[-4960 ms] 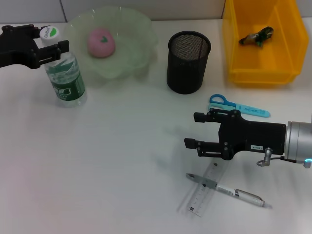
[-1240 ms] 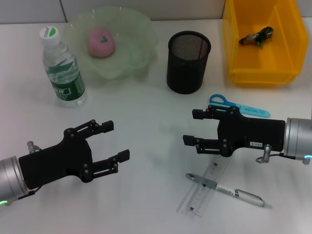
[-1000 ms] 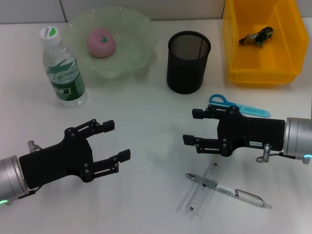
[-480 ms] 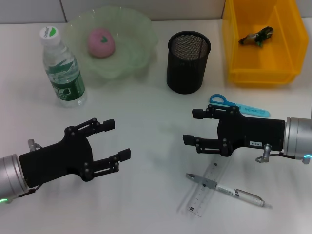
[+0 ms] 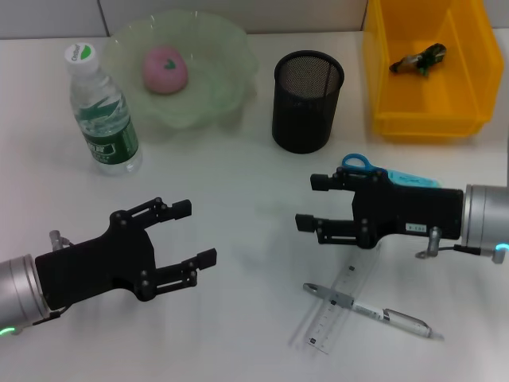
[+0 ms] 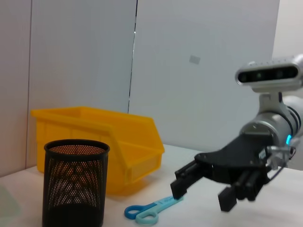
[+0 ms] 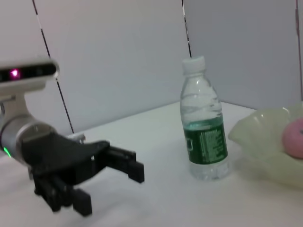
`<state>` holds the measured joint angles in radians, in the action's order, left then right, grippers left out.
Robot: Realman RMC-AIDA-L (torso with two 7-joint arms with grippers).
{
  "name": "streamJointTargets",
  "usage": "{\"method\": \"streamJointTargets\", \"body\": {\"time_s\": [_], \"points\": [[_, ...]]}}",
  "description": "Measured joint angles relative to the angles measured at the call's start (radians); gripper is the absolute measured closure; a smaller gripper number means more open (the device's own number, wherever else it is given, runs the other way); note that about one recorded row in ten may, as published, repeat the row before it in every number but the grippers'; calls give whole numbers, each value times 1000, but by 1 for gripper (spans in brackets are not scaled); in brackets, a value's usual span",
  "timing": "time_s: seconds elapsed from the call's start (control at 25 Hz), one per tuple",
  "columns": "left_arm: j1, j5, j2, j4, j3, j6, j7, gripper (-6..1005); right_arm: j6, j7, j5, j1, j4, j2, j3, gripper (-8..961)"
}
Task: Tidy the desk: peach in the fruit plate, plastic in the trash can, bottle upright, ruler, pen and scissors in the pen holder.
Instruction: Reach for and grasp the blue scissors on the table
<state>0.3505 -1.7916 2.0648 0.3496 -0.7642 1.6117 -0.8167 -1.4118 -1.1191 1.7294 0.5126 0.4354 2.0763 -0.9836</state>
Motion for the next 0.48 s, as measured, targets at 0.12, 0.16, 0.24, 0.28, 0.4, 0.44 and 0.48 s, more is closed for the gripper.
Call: {"method": "streamJointTargets", "body": {"time_s": [0.12, 0.16, 0.24, 0.28, 0.4, 0.44, 0.48], "points": [[-2, 0, 0, 0, -3, 1, 1, 200, -43, -199, 76, -8, 149, -6, -1, 212], [-2, 0, 0, 0, -4, 1, 4, 200, -52, -252, 108, -6, 187, -7, 1, 212], [-2, 0, 2, 0, -5, 1, 16, 200, -88, -440, 229, 22, 310, -15, 5, 212], [-2, 0, 2, 0, -5, 1, 16, 200, -88, -440, 229, 22, 310, -15, 5, 212], [-2, 0, 2, 0, -4, 1, 17, 200, -124, -556, 315, 65, 366, -29, 6, 212], [-2, 0, 2, 0, -4, 0, 17, 200, -160, -622, 372, 103, 380, -41, 6, 212], [-2, 0, 2, 0, -4, 0, 17, 200, -160, -622, 372, 103, 380, -41, 6, 212]]}}
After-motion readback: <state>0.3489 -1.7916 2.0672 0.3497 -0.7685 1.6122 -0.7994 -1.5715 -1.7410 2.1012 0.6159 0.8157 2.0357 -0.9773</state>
